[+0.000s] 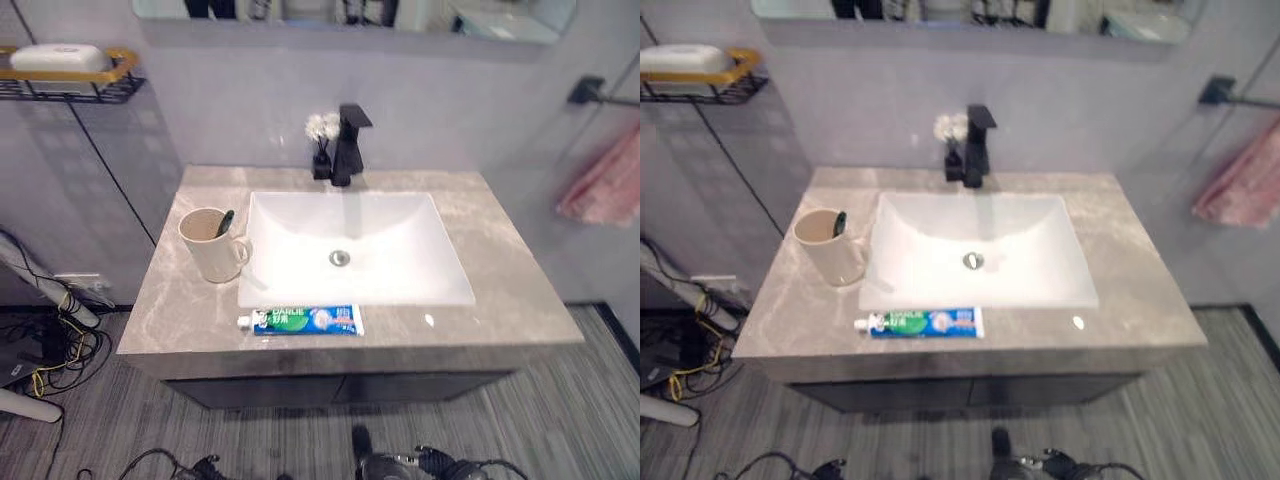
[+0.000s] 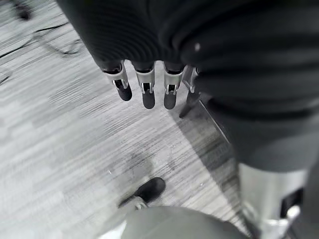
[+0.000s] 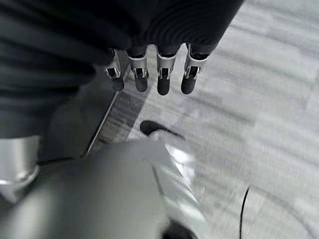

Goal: Put brush and paste in cup on sink, flatten towel.

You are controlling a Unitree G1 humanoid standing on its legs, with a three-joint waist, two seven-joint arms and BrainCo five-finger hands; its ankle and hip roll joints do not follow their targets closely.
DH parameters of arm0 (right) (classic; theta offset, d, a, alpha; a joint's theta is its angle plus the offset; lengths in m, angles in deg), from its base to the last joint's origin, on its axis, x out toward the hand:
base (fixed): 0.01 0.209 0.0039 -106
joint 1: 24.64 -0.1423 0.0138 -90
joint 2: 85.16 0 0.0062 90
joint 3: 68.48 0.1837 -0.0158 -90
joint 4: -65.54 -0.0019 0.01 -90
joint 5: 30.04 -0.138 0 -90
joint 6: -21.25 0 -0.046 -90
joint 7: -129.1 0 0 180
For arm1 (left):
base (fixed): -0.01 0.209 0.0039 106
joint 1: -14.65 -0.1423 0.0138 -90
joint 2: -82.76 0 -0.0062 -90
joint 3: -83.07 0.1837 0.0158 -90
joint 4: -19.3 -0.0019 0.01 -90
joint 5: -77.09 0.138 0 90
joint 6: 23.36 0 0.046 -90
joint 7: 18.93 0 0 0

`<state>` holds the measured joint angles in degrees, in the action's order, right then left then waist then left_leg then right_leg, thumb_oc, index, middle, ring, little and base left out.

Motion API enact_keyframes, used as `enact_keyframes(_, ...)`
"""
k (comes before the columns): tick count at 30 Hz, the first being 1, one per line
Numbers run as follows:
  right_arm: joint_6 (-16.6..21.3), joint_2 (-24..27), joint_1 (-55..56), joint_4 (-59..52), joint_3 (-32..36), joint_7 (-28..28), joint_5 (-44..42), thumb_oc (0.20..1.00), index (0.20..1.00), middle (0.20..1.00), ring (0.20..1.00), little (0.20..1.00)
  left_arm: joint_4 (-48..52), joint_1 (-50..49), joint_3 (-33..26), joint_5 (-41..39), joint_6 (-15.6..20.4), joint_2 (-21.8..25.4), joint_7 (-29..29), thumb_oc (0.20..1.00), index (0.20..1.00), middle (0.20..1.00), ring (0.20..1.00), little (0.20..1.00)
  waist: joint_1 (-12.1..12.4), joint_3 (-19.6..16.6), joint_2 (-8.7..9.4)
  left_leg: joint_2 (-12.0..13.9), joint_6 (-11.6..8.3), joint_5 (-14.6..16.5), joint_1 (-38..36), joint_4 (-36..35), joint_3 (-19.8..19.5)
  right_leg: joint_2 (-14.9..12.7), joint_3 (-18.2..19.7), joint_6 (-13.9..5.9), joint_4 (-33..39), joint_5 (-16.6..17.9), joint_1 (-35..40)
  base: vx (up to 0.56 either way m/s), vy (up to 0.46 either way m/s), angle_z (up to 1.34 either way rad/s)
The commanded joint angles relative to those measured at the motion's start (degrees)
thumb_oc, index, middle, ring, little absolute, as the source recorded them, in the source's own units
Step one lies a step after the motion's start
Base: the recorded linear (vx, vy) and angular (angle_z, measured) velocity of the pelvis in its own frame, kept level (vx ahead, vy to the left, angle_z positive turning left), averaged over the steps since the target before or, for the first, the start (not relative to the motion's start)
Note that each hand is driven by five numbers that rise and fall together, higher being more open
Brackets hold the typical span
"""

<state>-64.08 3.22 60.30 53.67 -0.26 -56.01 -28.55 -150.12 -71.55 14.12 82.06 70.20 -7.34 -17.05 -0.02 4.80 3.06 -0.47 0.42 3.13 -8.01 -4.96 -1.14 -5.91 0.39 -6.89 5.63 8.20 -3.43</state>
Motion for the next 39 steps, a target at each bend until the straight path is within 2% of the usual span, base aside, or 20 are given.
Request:
enact_keyframes(1, -0.4, 3.2, -2.2, 2.4, -1.3, 0.2, 1.2, 1.000, 1.000, 1.000, 1.000, 1.000, -1.4, 2.2, -0.9, 1.1, 0.8, 1.0, 0.3, 1.000, 1.000, 1.000, 1.000, 1.000, -0.1, 0.6, -0.33, 0.6, -0.74, -0.6, 4.8, 2.8, 0.1, -1.4, 1.1, -0.19, -1.2, -2.7, 3.5, 0.06, -0.226, 0.17)
enact_keyframes(9, -0.1, 3.8, -2.4, 3.1, -0.7, 0.9, -0.2, 1.000, 1.000, 1.000, 1.000, 1.000, 1.2, 1.4, 0.3, 2.1, 2.1, 1.5, 0.9, 1.000, 1.000, 1.000, 1.000, 1.000, 2.0, 1.1, -1.14, 2.1, -2.52, -2.4, 5.9, 2.1, -3.3, -0.7, -2.6, 0.79, -0.6, -4.1, 4.7, 0.00, -0.122, 0.25)
enact_keyframes(13, 0.5, 4.3, -2.9, 1.7, -1.4, 1.2, -0.7, 1.000, 1.000, 1.000, 1.000, 1.000, 6.7, 0.5, 1.6, 2.4, 3.7, 2.9, 1.2, 1.000, 1.000, 1.000, 1.000, 1.000, 3.1, 2.1, -2.35, 2.0, -3.07, -3.5, 7.4, 1.8, -5.1, -1.2, -4.5, 0.76, -0.6, -4.2, 4.1, -0.06, -0.048, 0.28)
enact_keyframes(15, 1.1, 5.1, -3.3, 0.5, -1.9, 1.7, -0.4, 1.000, 1.000, 1.000, 1.000, 1.000, 13.8, -2.3, 3.0, 3.7, 5.2, 4.7, 0.8, 1.000, 1.000, 1.000, 1.000, 1.000, 4.1, 2.6, -3.30, 1.7, -3.24, -4.0, 8.5, 1.8, -5.7, -1.9, -5.5, 0.23, -0.6, -3.9, 3.2, -0.05, -0.009, 0.39)
enact_keyframes(17, 1.2, 6.0, -3.7, 0.5, -2.0, 1.5, 0.2, 1.000, 1.000, 1.000, 1.000, 1.000, 23.9, -8.4, 3.9, 5.4, 7.5, 8.6, -0.9, 1.000, 1.000, 1.000, 1.000, 1.000, 5.2, 2.7, -3.97, 1.6, -3.23, -5.0, 8.9, 1.0, -5.8, -2.5, -6.0, -0.26, -0.6, -3.3, 2.8, 0.01, -0.008, 0.24)
enact_keyframes(18, 1.2, 5.9, -3.6, 0.6, -2.0, 1.5, 0.2, 1.000, 1.000, 1.000, 1.000, 1.000, 24.1, -8.6, 3.9, 5.4, 7.4, 8.8, -1.0, 1.000, 1.000, 1.000, 1.000, 1.000, 5.3, 2.5, -3.98, 1.8, -3.24, -4.5, 8.5, 0.8, -5.7, -2.4, -6.0, -0.27, -0.6, -3.8, 3.1, 0.00, 0.002, 0.09)
enact_keyframes(21, 1.5, 6.4, -4.9, 1.3, -1.1, 2.2, 1.0, 1.000, 1.000, 1.000, 1.000, 1.000, 34.5, -14.3, 5.2, 9.6, 9.9, 15.0, -2.3, 1.000, 1.000, 1.000, 1.000, 1.000, 6.5, 2.3, -4.82, 1.7, -3.27, -5.1, 8.6, 0.5, -5.6, -2.8, -6.1, -0.67, -0.6, -3.3, 2.8, 0.02, 0.004, 0.01)
enact_keyframes(24, 1.9, 7.1, -5.5, 1.6, -0.1, 3.3, 1.1, 1.000, 1.000, 1.000, 1.000, 1.000, 43.9, -17.8, 5.3, 13.2, 11.9, 22.0, -3.3, 1.000, 1.000, 1.000, 1.000, 1.000, 6.8, 2.2, -5.44, 1.6, -3.32, -5.2, 8.7, 0.1, -5.6, -3.0, -6.2, -1.04, -0.6, -3.2, 2.5, 0.00, 0.018, -0.01)
enact_keyframes(25, 1.8, 7.5, -5.8, 1.7, -0.1, 3.5, 1.5, 1.000, 1.000, 1.000, 1.000, 1.000, 47.7, -18.1, 5.6, 15.7, 13.2, 25.8, -3.0, 1.000, 1.000, 1.000, 1.000, 1.000, 6.9, 2.2, -5.88, 1.5, -3.34, -5.2, 8.8, 0.0, -5.7, -3.1, -6.4, -1.12, -0.6, -3.3, 2.4, -0.01, 0.025, 0.05)
enact_keyframes(26, 1.8, 7.3, -5.7, 1.7, 0.0, 3.5, 1.6, 1.000, 1.000, 1.000, 1.000, 1.000, 48.2, -18.4, 5.4, 15.6, 13.0, 26.1, -3.2, 1.000, 1.000, 1.000, 1.000, 1.000, 6.9, 2.2, -5.74, 1.5, -3.35, -5.2, 8.8, 0.0, -5.7, -3.1, -6.4, -1.11, -0.6, -3.3, 2.4, 0.00, 0.027, 0.07)
enact_keyframes(28, 2.0, 7.9, -5.9, 1.2, -0.5, 3.8, 2.5, 1.000, 1.000, 1.000, 1.000, 1.000, 54.0, -19.6, 5.5, 17.4, 14.8, 31.3, -4.3, 1.000, 1.000, 1.000, 1.000, 1.000, 6.8, 2.1, -6.17, 1.4, -3.42, -5.1, 8.9, 0.0, -5.7, -3.2, -6.5, -1.17, -0.6, -3.3, 2.3, 0.01, 0.015, 0.05)
enact_keyframes(29, 2.0, 7.8, -5.9, 1.2, -0.5, 3.8, 2.6, 1.000, 1.000, 1.000, 1.000, 1.000, 54.4, -19.9, 5.3, 17.3, 14.7, 31.6, -4.5, 1.000, 1.000, 1.000, 1.000, 1.000, 6.8, 2.1, -6.07, 1.4, -3.42, -5.1, 8.9, 0.0, -5.8, -3.2, -6.5, -1.17, -0.6, -3.3, 2.3, 0.03, 0.032, 0.01)
enact_keyframes(30, 1.4, 8.5, -5.8, 1.3, -1.8, 2.7, 4.6, 1.000, 1.000, 1.000, 1.000, 1.000, 69.9, -21.4, 3.5, 18.1, 18.2, 45.2, -7.6, 1.000, 1.000, 1.000, 1.000, 1.000, 6.6, 2.0, -6.84, 1.3, -3.56, -5.0, 9.2, 0.0, -6.1, -3.3, -6.8, -1.20, -0.6, -3.3, 2.3, 0.02, 0.039, -0.01)
enact_keyframes(32, 1.1, 8.7, -5.5, 1.1, -1.5, 2.3, 4.6, 1.000, 1.000, 1.000, 1.000, 1.000, 77.5, -23.1, -1.0, 16.7, 18.7, 49.9, -8.1, 1.000, 1.000, 1.000, 1.000, 1.000, 6.6, 1.9, -7.30, 1.2, -3.60, -5.0, 9.2, 0.0, -6.2, -3.4, -7.0, -1.26, -0.6, -3.2, 2.3, 0.03, 0.037, 0.13)
enact_keyframes(34, 1.0, 8.3, -5.4, 0.7, -1.3, 2.4, 4.5, 1.000, 1.000, 1.000, 1.000, 1.000, 82.1, -25.4, -6.2, 15.3, 18.9, 51.9, -7.5, 1.000, 1.000, 1.000, 1.000, 1.000, 6.6, 1.9, -7.42, 1.1, -3.68, -5.1, 9.3, 0.0, -6.2, -3.5, -7.1, -1.33, -0.6, -3.1, 2.3, 0.01, 0.020, 0.18)
enact_keyframes(35, 0.9, 8.0, -5.3, 0.5, -1.2, 2.4, 4.3, 1.000, 1.000, 1.000, 1.000, 1.000, 85.4, -27.3, -10.8, 13.1, 18.5, 51.9, -7.2, 1.000, 1.000, 1.000, 1.000, 1.000, 6.6, 1.9, -7.31, 1.1, -3.68, -5.2, 9.4, 0.0, -6.2, -3.6, -7.2, -1.39, -0.6, -3.0, 2.1, -0.01, 0.016, 0.05)
enact_keyframes(37, 0.5, 7.4, -4.5, 0.3, -0.6, 2.3, 3.5, 1.000, 1.000, 1.000, 1.000, 1.000, 89.2, -29.0, -18.2, 7.1, 17.2, 49.4, -4.7, 1.000, 1.000, 1.000, 1.000, 1.000, 6.8, 1.9, -7.25, 0.9, -3.70, -5.4, 9.6, 0.0, -6.3, -3.8, -7.2, -1.42, -0.6, -2.7, 1.9, 0.02, 0.006, 0.01)
enact_keyframes(38, -0.2, 6.8, -3.7, 0.2, -0.8, 1.7, 2.8, 1.000, 1.000, 1.000, 1.000, 1.000, 93.1, -29.8, -24.2, 1.5, 16.9, 47.2, -2.5, 1.000, 1.000, 1.000, 1.000, 1.000, 6.3, 1.9, -7.08, 1.0, -3.75, -4.8, 9.3, 0.0, -6.3, -3.8, -7.1, -1.42, -0.6, -3.2, 2.2, 0.04, 0.015, 0.02)
enact_keyframes(39, -0.4, 6.5, -3.3, 0.2, -0.8, 1.4, 2.6, 1.000, 1.000, 1.000, 1.000, 1.000, 93.5, -29.0, -25.3, -0.7, 17.0, 45.9, -1.8, 1.000, 1.000, 1.000, 1.000, 1.000, 6.1, 1.8, -6.97, 1.1, -3.78, -4.8, 9.3, 0.0, -6.1, -3.8, -7.0, -1.42, -0.6, -3.1, 2.1, 0.05, 0.020, 0.04)
